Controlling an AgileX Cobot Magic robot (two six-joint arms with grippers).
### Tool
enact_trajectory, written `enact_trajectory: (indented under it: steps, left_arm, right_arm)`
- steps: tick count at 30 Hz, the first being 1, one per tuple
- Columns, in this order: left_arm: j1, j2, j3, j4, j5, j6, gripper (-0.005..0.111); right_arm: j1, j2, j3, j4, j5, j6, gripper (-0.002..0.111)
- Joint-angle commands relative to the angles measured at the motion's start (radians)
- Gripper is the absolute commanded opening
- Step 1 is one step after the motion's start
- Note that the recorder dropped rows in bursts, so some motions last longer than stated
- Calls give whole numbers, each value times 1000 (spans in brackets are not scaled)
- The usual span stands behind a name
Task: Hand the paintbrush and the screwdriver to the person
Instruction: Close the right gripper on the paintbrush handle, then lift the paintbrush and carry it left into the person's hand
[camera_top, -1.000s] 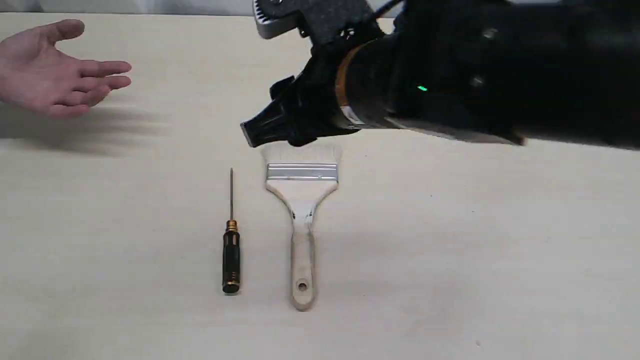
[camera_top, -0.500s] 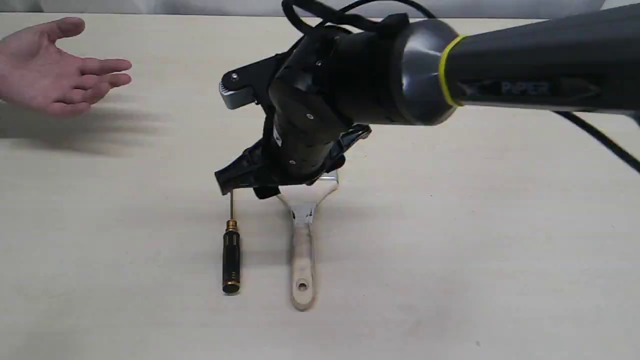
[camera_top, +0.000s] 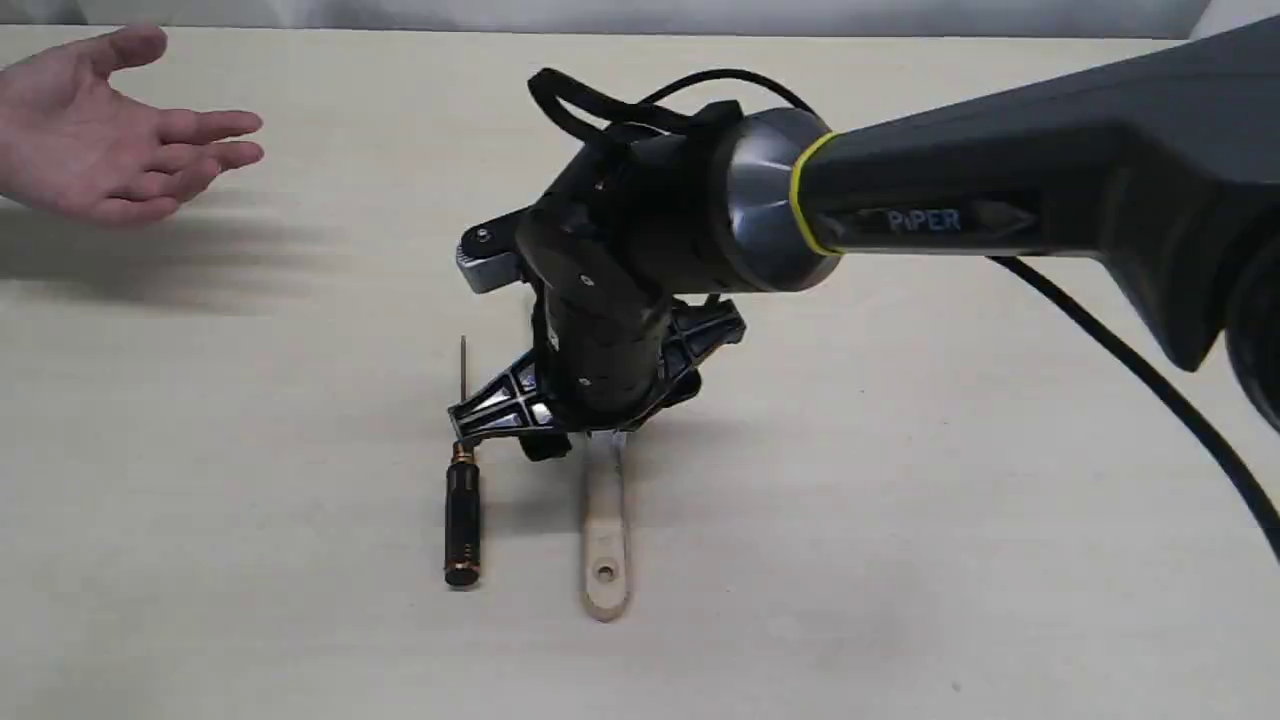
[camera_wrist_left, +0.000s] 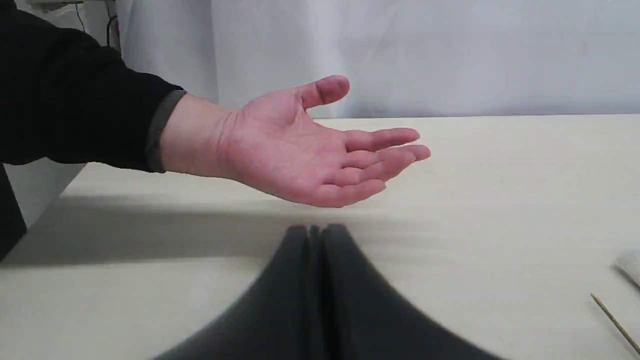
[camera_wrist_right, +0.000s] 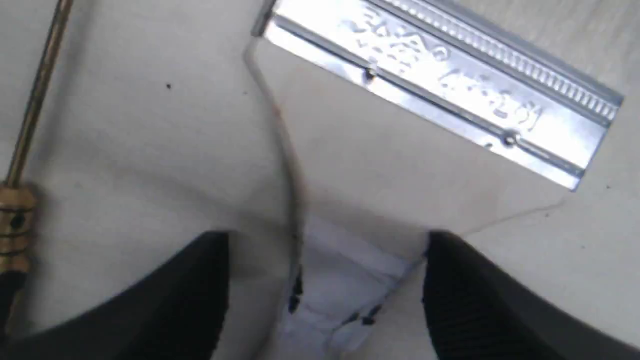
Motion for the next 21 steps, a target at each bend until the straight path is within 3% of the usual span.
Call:
enact_trajectory:
  steps: [1, 12, 21]
  left_arm:
    - [-8, -2, 2, -4, -6, -2, 0]
    - [-8, -2, 2, -1, -6, -2, 0]
    - [-8, -2, 2, -1, -6, -2, 0]
  right_arm:
    - [-7, 27, 11, 91, 31, 16, 60]
    - [-7, 39, 11, 163, 1, 64, 59]
    - [-7, 84, 11, -17, 22, 34, 8]
